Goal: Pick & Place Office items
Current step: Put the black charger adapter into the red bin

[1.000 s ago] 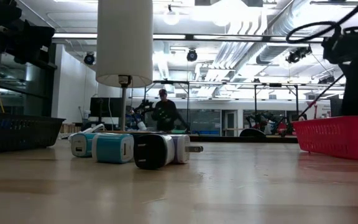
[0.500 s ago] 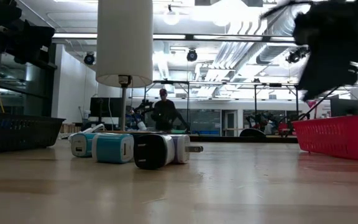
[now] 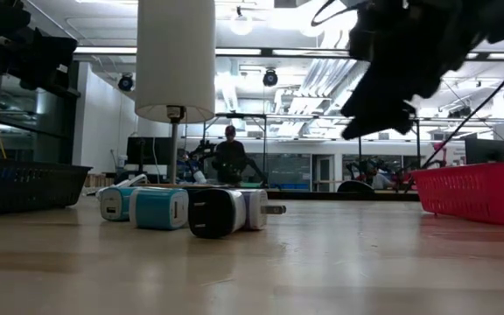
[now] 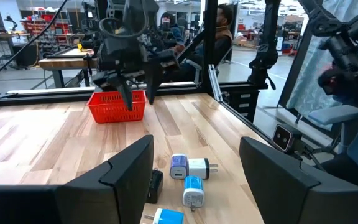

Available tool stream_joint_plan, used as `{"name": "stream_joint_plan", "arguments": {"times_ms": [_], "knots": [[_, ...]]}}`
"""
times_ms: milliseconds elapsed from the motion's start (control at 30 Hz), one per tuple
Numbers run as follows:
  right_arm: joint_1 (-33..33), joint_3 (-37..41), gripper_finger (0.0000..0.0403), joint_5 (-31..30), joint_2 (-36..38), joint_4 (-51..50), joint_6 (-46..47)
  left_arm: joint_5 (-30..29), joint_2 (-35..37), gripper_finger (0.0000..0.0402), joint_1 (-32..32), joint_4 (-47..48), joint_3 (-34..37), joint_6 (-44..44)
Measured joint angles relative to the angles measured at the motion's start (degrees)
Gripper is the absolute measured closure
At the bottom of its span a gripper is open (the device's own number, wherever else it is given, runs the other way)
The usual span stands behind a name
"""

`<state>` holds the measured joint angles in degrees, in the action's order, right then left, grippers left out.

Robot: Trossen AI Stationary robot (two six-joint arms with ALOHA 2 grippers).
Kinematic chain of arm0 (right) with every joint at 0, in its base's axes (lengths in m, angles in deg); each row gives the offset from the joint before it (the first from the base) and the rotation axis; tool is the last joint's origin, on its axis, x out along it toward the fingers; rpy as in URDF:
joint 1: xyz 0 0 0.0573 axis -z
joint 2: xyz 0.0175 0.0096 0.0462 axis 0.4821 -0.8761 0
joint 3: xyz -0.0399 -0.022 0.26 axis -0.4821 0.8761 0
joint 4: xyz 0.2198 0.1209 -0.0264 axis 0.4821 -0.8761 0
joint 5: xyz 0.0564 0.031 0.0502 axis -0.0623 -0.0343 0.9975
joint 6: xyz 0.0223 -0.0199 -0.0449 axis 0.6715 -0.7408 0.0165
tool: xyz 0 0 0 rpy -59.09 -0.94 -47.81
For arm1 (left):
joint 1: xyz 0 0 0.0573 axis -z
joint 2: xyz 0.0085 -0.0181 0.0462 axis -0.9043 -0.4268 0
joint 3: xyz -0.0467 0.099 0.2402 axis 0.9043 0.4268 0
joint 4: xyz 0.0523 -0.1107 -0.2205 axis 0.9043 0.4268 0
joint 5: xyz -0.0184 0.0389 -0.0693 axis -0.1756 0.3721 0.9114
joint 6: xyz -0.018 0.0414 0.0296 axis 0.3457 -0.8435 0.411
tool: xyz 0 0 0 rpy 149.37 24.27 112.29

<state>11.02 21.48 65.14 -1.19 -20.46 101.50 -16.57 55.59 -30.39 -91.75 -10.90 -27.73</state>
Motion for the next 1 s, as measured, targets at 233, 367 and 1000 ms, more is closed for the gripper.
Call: {"name": "stream_joint_plan", "arguments": {"times_ms": [233,367,1000], "knots": [[0.11,-9.94,0.0204,-0.10,-6.30,-1.11,-10.03,0.00,0.00,0.0169,0.00,-0.02,-0.01,0.00],[1.02,-16.96,0.0204,0.20,-10.54,-7.53,-11.41,-0.01,0.00,0.0169,0.00,0.00,-0.01,0.00],[6.61,-40.42,0.0204,8.55,-29.03,-21.80,-16.71,-0.02,0.00,0.0169,0.00,-0.02,-0.01,0.00]]}}
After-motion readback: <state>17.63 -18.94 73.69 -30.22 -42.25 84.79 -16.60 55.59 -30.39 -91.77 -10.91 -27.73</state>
